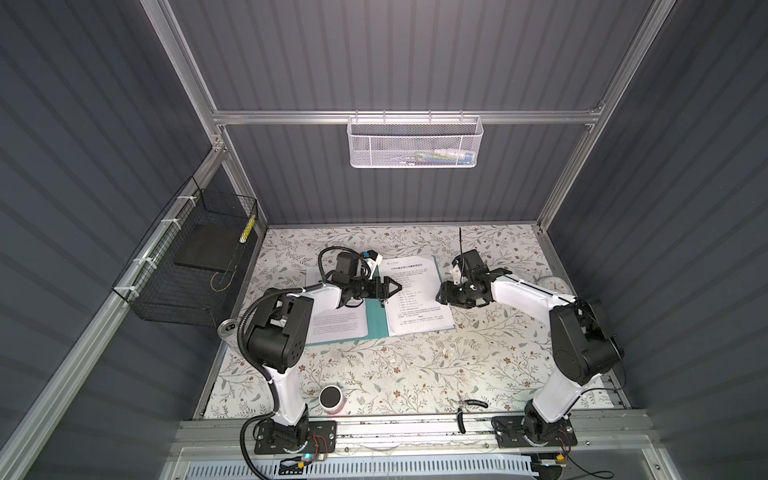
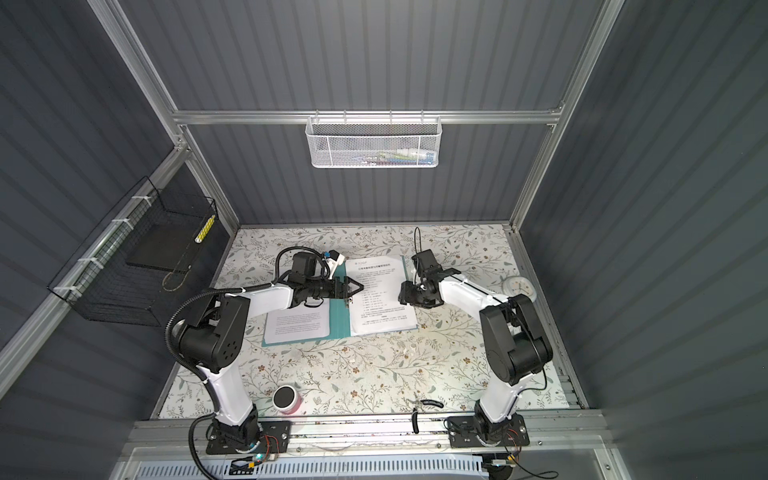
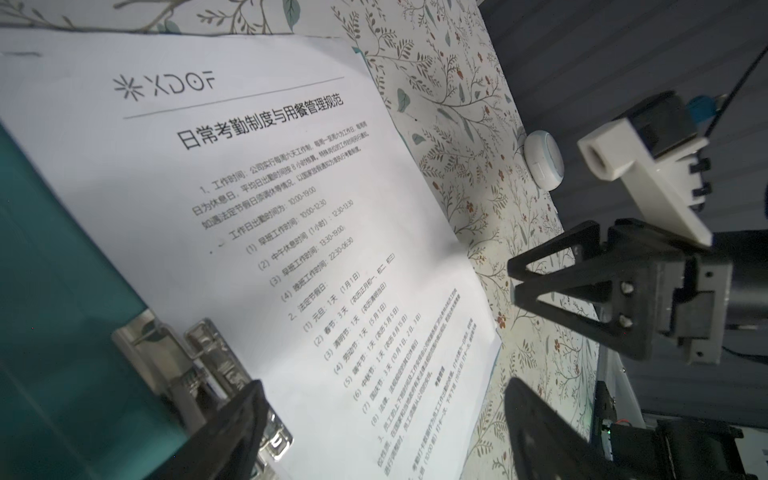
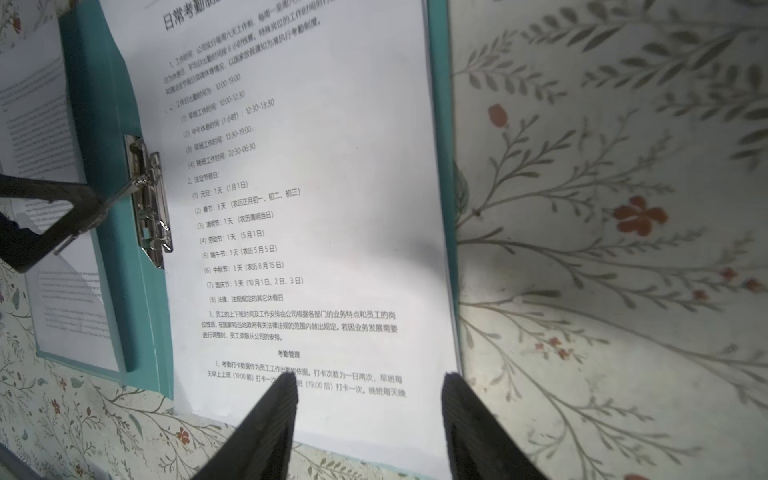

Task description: Put the files into the folder

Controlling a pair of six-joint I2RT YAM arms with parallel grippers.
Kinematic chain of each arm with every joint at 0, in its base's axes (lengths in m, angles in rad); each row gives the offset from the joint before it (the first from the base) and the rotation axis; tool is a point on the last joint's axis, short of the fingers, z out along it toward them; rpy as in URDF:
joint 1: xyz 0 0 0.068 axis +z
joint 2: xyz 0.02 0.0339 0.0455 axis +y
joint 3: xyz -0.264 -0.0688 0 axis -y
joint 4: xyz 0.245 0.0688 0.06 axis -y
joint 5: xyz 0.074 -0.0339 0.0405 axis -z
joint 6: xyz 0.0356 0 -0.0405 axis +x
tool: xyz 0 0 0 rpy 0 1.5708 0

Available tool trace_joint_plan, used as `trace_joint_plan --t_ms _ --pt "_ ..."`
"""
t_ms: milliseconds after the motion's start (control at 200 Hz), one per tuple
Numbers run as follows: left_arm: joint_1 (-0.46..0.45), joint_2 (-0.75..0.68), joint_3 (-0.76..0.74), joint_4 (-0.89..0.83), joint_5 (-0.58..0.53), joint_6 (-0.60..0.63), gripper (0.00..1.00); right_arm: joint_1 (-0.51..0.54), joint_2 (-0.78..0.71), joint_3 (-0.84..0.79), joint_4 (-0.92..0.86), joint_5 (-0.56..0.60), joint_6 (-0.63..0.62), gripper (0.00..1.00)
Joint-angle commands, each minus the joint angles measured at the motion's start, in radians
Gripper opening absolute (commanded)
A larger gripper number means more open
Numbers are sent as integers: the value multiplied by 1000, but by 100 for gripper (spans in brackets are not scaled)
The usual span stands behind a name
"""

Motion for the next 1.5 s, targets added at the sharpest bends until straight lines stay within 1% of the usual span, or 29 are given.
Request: trace_joint_plan --t_ms 0,155,375,425,680,976,1496 --pt "1 -55 -8 27 -31 -15 93 3 -17 -24 -42 85 -2 59" --pt "1 -88 -1 24 -48 -17 97 4 -10 -56 -29 96 5 61" --pt "1 -136 6 5 -77 -20 98 15 17 -81 -6 87 21 61" --pt "1 -145 6 1 -82 -17 98 22 29 -82 26 89 21 61" --pt "1 -169 -10 -6 -95 -9 98 53 79 -85 55 91 43 61" --pt "1 -162 -10 -16 -90 -4 98 92 70 -73 33 121 45 61" --pt "1 -139 -8 -13 -82 -9 98 114 66 -55 4 152 47 61"
